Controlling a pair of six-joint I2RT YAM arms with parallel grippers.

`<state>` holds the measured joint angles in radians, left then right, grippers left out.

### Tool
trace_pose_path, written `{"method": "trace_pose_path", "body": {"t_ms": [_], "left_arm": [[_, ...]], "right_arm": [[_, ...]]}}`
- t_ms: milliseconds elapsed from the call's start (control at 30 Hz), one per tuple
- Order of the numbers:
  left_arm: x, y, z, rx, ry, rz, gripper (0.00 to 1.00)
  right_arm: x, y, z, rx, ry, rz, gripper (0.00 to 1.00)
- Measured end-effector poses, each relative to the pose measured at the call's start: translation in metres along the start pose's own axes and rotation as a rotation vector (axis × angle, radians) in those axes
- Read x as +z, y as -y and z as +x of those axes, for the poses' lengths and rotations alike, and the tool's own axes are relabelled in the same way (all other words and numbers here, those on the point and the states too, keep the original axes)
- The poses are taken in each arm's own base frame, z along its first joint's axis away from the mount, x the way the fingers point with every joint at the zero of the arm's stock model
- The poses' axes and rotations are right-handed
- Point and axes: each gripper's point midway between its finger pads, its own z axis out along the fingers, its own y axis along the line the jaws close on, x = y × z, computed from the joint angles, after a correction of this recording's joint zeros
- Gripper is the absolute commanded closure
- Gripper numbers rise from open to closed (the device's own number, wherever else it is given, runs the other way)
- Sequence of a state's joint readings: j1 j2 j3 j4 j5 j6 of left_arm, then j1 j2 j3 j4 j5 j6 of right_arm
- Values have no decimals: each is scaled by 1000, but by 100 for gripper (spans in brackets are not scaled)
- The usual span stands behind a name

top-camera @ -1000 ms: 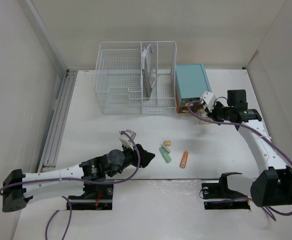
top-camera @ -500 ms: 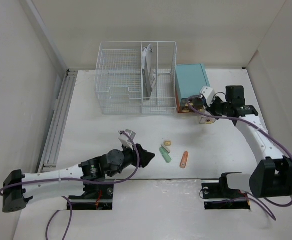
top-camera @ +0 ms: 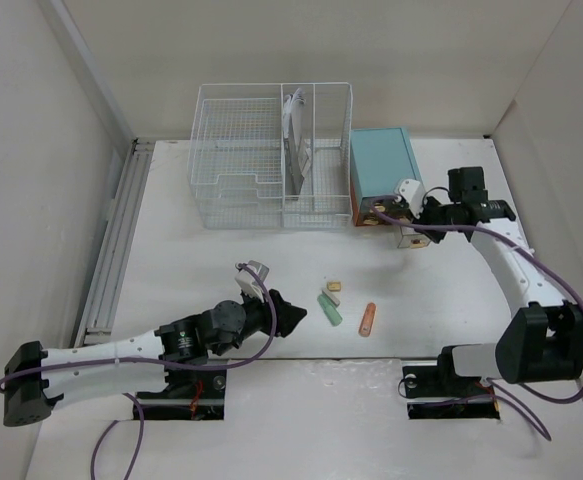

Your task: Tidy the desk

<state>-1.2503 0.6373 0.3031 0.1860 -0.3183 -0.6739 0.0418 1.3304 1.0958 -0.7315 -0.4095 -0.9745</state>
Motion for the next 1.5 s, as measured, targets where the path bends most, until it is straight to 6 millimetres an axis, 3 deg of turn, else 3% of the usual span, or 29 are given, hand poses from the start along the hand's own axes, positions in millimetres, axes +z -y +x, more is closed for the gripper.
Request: {"method": "trace_pose_path", "body": {"t_ms": [467, 1133, 1267, 1500], "left_arm": [[0, 0, 0, 0, -1, -1, 52], [0, 0, 0, 0, -1, 1, 52], [0, 0, 0, 0, 0, 1, 52], [0, 0, 0, 0, -1, 1, 52]], "right_arm": [[-6, -6, -1, -41, 4, -29, 100], [-4, -23, 13, -77, -48, -134, 99], [-14, -21, 7, -47, -16, -81, 97], [-49, -14, -30, -109, 140, 61, 100]]}}
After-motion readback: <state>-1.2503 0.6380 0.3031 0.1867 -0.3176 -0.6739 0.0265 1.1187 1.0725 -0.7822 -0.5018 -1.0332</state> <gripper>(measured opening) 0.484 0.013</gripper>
